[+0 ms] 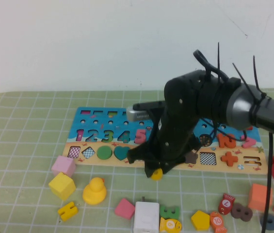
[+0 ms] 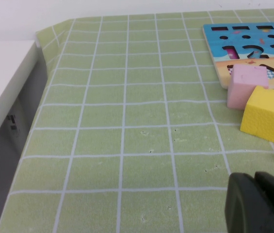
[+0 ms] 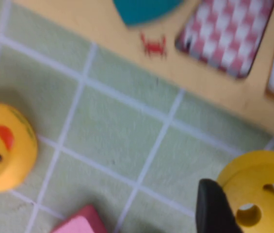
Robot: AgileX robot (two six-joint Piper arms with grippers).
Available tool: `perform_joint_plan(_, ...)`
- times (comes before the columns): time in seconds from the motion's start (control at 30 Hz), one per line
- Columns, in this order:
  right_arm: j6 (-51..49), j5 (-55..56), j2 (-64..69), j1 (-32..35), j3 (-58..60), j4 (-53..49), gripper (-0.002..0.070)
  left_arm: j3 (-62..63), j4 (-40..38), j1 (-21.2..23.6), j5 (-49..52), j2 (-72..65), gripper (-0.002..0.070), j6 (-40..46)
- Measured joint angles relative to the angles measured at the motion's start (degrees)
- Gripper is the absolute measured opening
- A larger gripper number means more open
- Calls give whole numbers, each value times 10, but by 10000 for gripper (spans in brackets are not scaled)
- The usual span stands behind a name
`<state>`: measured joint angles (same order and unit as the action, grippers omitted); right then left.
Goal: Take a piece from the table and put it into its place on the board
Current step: Pick up the "number 6", then place the "number 6" into the hole of the number 6
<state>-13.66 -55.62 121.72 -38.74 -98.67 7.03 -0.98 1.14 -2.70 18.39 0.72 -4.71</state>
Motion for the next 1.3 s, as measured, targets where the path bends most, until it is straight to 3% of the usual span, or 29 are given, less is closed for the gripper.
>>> perform_joint_plan(0.3, -21, 28, 0, 4, -68, -83, 281, 0, 0, 0, 0, 0, -2, 0)
perform_joint_plan(0.7, -34, 105, 33, 55, -71, -93, 281, 0, 0, 0, 0, 0, -2, 0)
perform_joint_plan(1.3, -19, 150, 61, 56, -71, -63, 281, 0, 0, 0, 0, 0, -2, 0)
